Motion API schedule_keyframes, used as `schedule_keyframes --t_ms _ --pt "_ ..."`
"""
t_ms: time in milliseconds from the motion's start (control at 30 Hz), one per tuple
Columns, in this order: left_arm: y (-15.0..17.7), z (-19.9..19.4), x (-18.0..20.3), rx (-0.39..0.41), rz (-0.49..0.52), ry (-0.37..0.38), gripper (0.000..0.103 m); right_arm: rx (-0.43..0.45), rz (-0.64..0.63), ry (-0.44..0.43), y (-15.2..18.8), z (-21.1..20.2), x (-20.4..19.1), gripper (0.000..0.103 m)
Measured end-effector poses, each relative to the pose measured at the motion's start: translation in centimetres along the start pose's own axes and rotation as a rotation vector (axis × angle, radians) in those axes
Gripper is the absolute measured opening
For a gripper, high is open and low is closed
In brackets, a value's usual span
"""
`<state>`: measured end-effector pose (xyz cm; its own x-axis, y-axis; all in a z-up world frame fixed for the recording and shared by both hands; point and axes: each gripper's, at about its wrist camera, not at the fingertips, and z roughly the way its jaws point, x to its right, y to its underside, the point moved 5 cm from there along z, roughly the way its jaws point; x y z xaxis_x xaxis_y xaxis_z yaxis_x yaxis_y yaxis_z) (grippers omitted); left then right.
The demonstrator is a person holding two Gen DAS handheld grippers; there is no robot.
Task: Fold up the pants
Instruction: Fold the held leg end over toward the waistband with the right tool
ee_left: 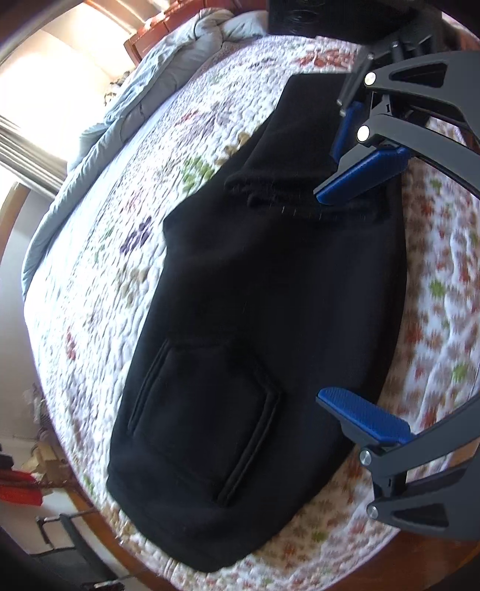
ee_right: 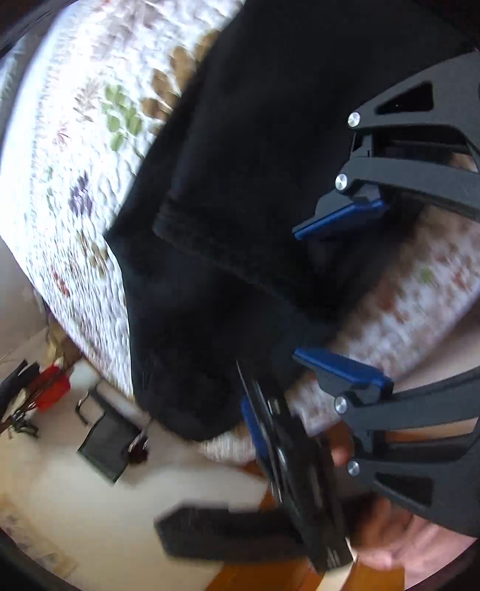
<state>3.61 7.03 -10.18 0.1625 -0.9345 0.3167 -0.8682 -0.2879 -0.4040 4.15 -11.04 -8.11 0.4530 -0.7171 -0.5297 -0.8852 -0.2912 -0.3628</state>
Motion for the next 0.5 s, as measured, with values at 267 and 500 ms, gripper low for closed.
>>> schedule_keyframes --t_ms 267,500 --pt "1.5 2.8 3.8 -0.101 0.049 0.021 0.099 0.16 0.156 0.073 3.5 -9.1 5.7 0.062" --pt "2.2 4.0 7.5 -0.154 0.09 0.072 0.099 0.265 0.269 0.179 6.6 -14.7 10.8 0.064"
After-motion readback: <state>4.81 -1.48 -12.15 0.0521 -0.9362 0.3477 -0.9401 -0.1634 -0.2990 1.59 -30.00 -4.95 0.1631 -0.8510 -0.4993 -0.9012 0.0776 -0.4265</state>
